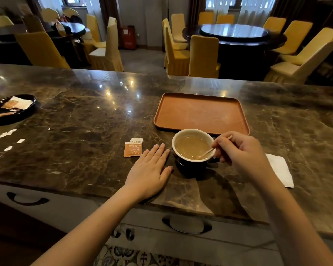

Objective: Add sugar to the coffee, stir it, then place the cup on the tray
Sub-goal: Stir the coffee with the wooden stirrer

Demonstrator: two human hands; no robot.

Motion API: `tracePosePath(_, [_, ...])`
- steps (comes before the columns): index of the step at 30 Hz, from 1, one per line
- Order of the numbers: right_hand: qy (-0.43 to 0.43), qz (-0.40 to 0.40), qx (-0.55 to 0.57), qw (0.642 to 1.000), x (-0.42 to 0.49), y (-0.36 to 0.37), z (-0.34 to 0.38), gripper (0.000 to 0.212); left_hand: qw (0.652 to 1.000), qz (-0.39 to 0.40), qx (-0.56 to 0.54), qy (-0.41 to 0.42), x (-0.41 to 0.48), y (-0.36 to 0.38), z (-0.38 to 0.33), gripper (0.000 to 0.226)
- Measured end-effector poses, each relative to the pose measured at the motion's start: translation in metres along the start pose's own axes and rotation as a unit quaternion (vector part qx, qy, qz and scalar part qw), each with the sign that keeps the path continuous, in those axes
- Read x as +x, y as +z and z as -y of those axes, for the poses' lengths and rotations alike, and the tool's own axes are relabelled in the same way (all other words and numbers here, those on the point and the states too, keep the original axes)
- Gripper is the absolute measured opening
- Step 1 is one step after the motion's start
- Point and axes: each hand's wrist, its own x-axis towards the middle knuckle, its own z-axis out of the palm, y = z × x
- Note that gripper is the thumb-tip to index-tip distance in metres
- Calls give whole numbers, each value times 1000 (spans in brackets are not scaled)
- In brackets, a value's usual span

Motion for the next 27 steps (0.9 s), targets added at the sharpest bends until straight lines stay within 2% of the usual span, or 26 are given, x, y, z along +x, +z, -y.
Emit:
tracePosePath(4, [-24,-55,-77,995,7,-3,-1,20,1000,-4,-3,-2,0,1,0,58])
tracePosePath(7, [-34,-80,-82,993,9,2,-4,19,1000,-7,-4,-2,0,2,1,60])
tracePosePath(12, [-17,-75,-34,996,7,18,-10,16,1000,-18,-1,5,-1,4,2,64])
tracePosePath(17, [6,-42,14,999,-2,21,-11,19,1000,-13,-11,3,0,3,2,59])
tracePosePath(20, [6,-41,-6,999,-4,11,-10,19,1000,-14,-10,1,0,3,2,59])
tracePosePath(27, [-16,-107,-59,992,1,8,-10,17,1000,-13,-7,2,-1,1,0,59])
